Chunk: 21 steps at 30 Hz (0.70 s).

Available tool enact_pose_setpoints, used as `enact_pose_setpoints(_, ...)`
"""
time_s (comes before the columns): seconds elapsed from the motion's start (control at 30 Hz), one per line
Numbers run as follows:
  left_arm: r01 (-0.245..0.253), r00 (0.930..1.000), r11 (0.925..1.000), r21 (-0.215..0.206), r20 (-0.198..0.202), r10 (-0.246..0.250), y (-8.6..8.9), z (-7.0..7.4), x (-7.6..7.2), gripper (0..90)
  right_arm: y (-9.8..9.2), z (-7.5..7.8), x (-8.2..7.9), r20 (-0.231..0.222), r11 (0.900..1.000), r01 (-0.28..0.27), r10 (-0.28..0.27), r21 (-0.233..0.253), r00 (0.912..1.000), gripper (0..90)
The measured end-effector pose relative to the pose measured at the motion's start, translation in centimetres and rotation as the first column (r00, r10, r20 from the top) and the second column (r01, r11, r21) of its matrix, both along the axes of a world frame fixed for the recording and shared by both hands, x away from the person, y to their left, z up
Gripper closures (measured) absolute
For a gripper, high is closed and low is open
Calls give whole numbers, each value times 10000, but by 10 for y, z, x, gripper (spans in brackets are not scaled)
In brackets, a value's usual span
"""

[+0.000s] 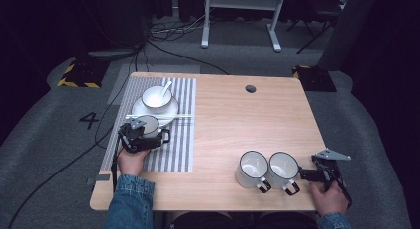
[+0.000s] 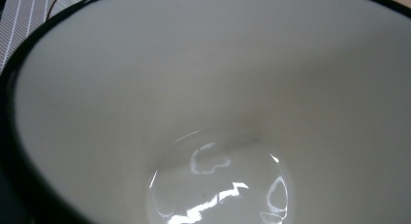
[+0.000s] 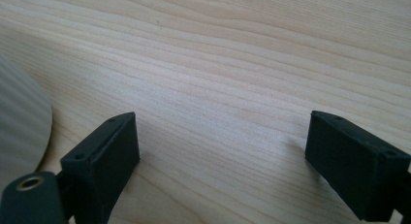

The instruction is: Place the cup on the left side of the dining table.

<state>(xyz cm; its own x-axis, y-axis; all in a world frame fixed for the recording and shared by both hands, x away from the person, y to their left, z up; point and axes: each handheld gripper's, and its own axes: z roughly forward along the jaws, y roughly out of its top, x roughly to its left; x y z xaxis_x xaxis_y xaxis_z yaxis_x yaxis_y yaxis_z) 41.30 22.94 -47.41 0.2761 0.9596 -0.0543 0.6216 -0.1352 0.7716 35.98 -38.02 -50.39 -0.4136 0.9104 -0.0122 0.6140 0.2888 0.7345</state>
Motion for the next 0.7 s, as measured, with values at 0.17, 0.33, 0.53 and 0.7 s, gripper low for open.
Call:
enact_pose_setpoints(0.17,23,10000,9999,170,29,-23,-1,0,-1,28,0,0,0,-3,10000,5,-5,5,10000,121)
enact_pose_setpoints(0.33,97,9999,9991,405,-38,-95,-3,-1,-4,28,0,0,0,2,10000,2,-2,2,10000,121)
enact_pose_setpoints(0.53,45,9999,9983,589,-117,-38,-3,-2,-12,29,0,0,0,1,10000,3,-3,-7,10000,121)
enact_pose_setpoints(0.7,-1,10000,9991,427,36,-1,-2,-5,-14,27,0,0,0,0,10000,2,-2,-7,10000,121)
